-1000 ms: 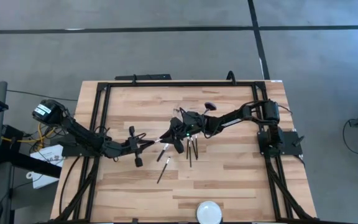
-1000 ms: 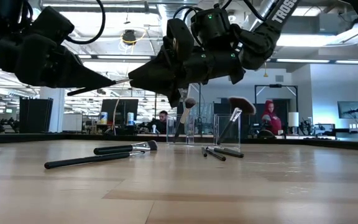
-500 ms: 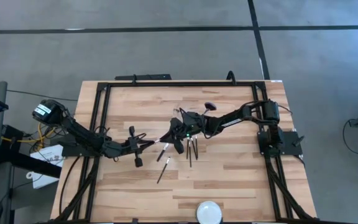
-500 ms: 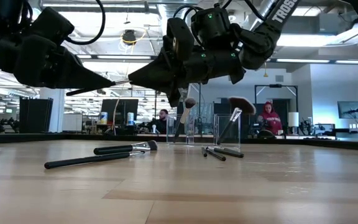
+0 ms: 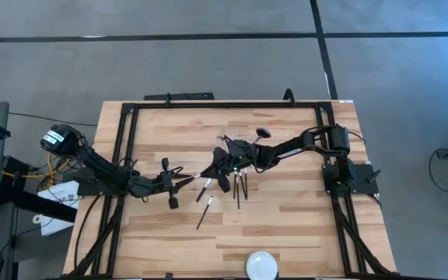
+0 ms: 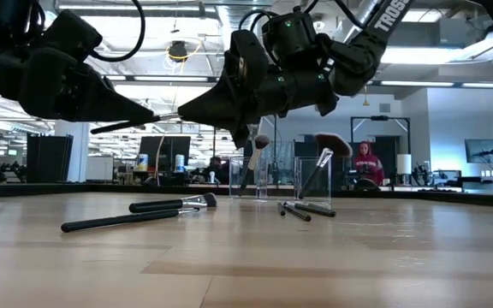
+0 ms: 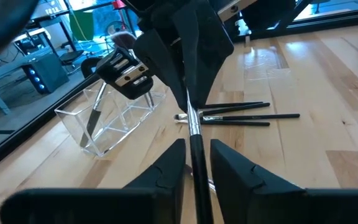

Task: Put items in baskets/containers
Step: Put the black eyeshadow brush into the transparent organizer

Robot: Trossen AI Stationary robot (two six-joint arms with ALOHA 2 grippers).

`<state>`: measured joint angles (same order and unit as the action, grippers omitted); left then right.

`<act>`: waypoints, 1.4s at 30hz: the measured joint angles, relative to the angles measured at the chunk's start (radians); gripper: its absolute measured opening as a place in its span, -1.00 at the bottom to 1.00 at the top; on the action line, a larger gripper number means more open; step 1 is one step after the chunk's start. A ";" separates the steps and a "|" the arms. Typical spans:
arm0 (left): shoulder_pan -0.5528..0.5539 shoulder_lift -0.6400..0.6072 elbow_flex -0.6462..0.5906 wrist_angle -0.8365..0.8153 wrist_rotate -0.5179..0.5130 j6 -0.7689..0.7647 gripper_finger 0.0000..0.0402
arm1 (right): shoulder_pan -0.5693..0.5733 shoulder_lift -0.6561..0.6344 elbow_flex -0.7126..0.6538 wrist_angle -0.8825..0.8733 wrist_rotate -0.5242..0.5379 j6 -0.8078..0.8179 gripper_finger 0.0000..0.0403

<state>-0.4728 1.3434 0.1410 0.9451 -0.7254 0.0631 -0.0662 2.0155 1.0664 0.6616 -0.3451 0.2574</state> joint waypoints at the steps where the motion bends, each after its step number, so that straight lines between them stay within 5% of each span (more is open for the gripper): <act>1: 0.000 0.000 0.000 0.000 0.000 0.000 -0.61 | 0.000 0.000 0.000 -0.006 0.008 0.001 -0.95; 15: 0.093 0.000 0.000 0.030 -0.007 0.007 -0.40 | 0.000 -0.103 -0.001 -0.252 0.033 -0.025 -0.98; 22: 0.170 0.000 0.000 0.051 -0.007 0.007 -0.40 | -0.019 -0.411 0.000 -0.709 0.351 -0.183 -0.97; 28: 0.234 0.000 0.000 0.051 -0.007 -0.016 -0.42 | -0.058 -0.631 0.000 -1.042 0.587 -0.151 -0.97; 35: 0.294 0.000 0.000 0.052 -0.007 -0.026 -0.42 | -0.159 -0.660 0.000 -1.321 0.572 -0.089 -0.97; 42: 0.330 0.000 0.000 0.053 0.009 -0.096 -0.44 | -0.179 -0.579 0.000 -1.172 0.478 -0.188 -0.96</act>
<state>-0.1424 1.3434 0.1406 0.9983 -0.7159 -0.0325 -0.2455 1.4369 1.0668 -0.5104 0.1328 0.0693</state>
